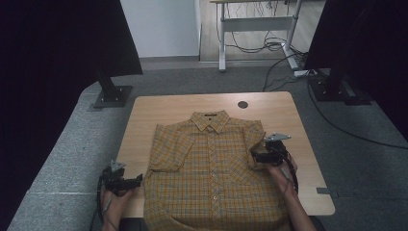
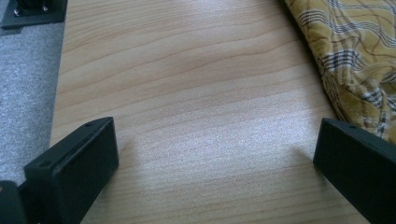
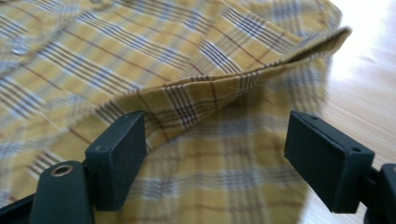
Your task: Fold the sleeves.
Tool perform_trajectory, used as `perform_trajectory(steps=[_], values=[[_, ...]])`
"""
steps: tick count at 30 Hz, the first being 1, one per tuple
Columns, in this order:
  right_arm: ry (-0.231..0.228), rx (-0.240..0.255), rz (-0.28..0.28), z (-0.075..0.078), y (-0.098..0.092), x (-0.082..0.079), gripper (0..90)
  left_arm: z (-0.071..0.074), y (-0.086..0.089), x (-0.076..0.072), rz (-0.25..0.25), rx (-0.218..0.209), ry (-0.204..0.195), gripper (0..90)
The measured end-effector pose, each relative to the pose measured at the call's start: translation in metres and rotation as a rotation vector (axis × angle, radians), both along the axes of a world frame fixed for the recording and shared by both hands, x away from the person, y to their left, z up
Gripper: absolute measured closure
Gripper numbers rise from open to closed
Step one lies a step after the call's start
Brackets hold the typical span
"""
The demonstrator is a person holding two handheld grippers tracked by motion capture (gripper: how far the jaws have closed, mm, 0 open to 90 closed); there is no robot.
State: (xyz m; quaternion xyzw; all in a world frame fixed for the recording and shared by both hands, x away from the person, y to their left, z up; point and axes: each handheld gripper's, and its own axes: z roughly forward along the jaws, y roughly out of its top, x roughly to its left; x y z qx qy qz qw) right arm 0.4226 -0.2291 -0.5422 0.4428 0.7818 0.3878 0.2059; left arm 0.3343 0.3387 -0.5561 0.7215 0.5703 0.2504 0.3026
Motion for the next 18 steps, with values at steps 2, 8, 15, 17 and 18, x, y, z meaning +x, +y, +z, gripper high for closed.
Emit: perform_trajectory(steps=[2,8,15,17,18], values=[[-0.012,-0.003,0.023,0.002,0.008,-0.001,20.2,0.000,0.000,0.000,0.000,0.000,0.000,0.0],[0.002,-0.007,0.083,-0.002,0.027,-0.001,20.3,0.000,-0.001,0.000,-0.002,0.000,0.000,0.0],[-0.011,-0.006,0.096,0.001,0.028,-0.003,20.5,0.000,-0.001,0.000,-0.002,0.000,0.001,0.0],[-0.017,0.003,0.090,0.005,0.022,-0.004,20.4,0.000,-0.001,0.000,-0.002,0.000,0.001,0.0],[-0.020,0.009,0.085,0.007,0.019,-0.005,20.3,0.000,-0.001,0.000,-0.003,0.000,0.001,0.0]])
